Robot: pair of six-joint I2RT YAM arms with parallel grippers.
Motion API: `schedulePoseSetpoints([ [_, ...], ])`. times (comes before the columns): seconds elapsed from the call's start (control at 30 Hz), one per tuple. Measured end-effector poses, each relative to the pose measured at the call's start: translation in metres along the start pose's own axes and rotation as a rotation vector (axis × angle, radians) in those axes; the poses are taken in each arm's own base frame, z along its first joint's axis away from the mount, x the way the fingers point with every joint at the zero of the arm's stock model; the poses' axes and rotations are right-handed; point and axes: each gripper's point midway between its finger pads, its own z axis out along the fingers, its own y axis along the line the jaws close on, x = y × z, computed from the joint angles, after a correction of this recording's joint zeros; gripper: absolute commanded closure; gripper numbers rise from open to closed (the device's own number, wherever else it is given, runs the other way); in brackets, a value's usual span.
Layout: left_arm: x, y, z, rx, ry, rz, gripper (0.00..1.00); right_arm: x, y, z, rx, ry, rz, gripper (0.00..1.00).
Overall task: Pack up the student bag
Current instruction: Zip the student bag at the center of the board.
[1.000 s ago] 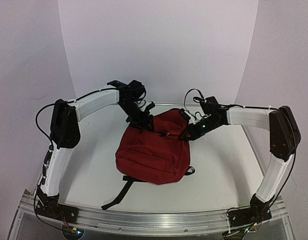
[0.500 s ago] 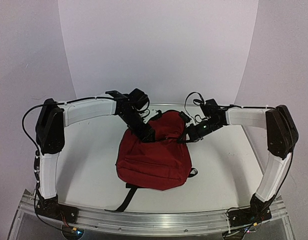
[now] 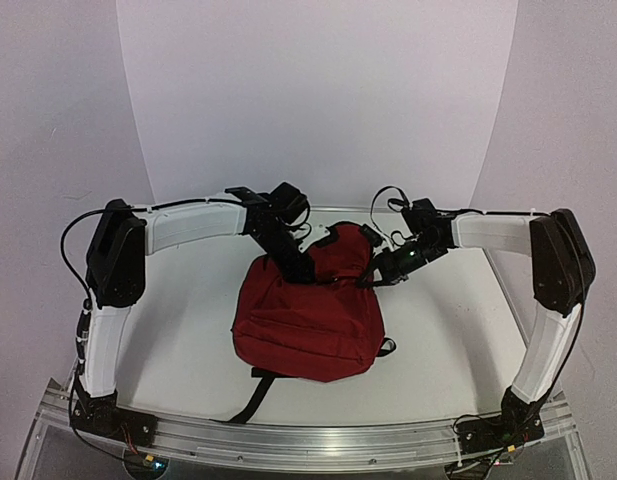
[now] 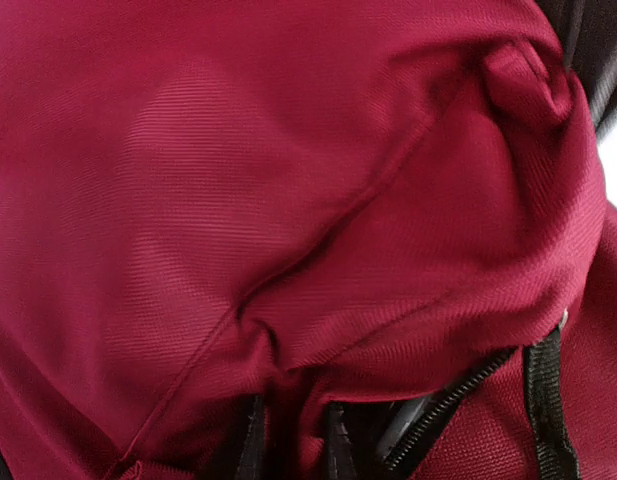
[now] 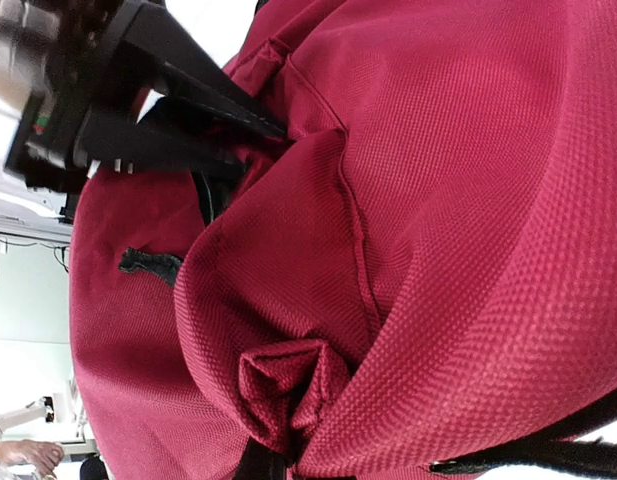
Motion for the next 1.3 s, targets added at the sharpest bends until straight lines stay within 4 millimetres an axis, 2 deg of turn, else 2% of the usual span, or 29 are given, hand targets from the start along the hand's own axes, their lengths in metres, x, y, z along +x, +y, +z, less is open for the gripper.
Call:
schedulePoseSetpoints([
  [0.07,-0.002,0.004,-0.001,0.007,-0.012,-0.03,1.0,0.001,-0.001,-0.001,0.006,0.005,-0.008,1.0],
  [0.23,-0.004,0.014,-0.006,0.049,-0.059,-0.159,1.0,0.001,-0.006,-0.002,0.038,0.012,-0.043,1.0],
  [0.47,-0.019,0.04,-0.038,0.082,-0.187,-0.361,1.0,-0.006,-0.004,0.0,0.06,0.007,-0.128,1.0],
  [0.67,-0.031,0.036,-0.054,0.156,-0.23,-0.426,1.0,-0.01,-0.003,-0.001,0.076,0.007,-0.132,1.0],
  [0.83,-0.046,0.023,-0.068,0.134,-0.241,-0.363,1.0,-0.013,0.0,-0.006,0.076,0.011,-0.07,1.0],
  [0.97,-0.031,0.029,-0.076,0.062,-0.256,-0.402,1.0,-0.016,0.008,-0.006,0.034,-0.001,-0.045,1.0],
  [1.03,-0.027,0.035,-0.081,0.037,-0.261,-0.443,0.94,-0.02,0.013,-0.003,0.016,-0.012,-0.061,1.0],
  [1.13,-0.026,0.046,-0.086,0.019,-0.274,-0.515,0.74,-0.022,0.014,-0.003,0.011,-0.016,-0.049,1.0],
  [1.17,-0.025,0.053,-0.089,0.004,-0.28,-0.532,0.66,-0.02,0.013,-0.005,0.013,-0.012,-0.025,1.0],
  [1.23,-0.022,0.072,-0.102,-0.039,-0.305,-0.602,0.55,-0.017,0.011,-0.006,0.014,-0.005,0.015,1.0],
  [1.3,-0.021,0.089,-0.118,-0.08,-0.333,-0.65,0.51,-0.017,0.011,-0.008,0.009,-0.004,0.056,1.0],
])
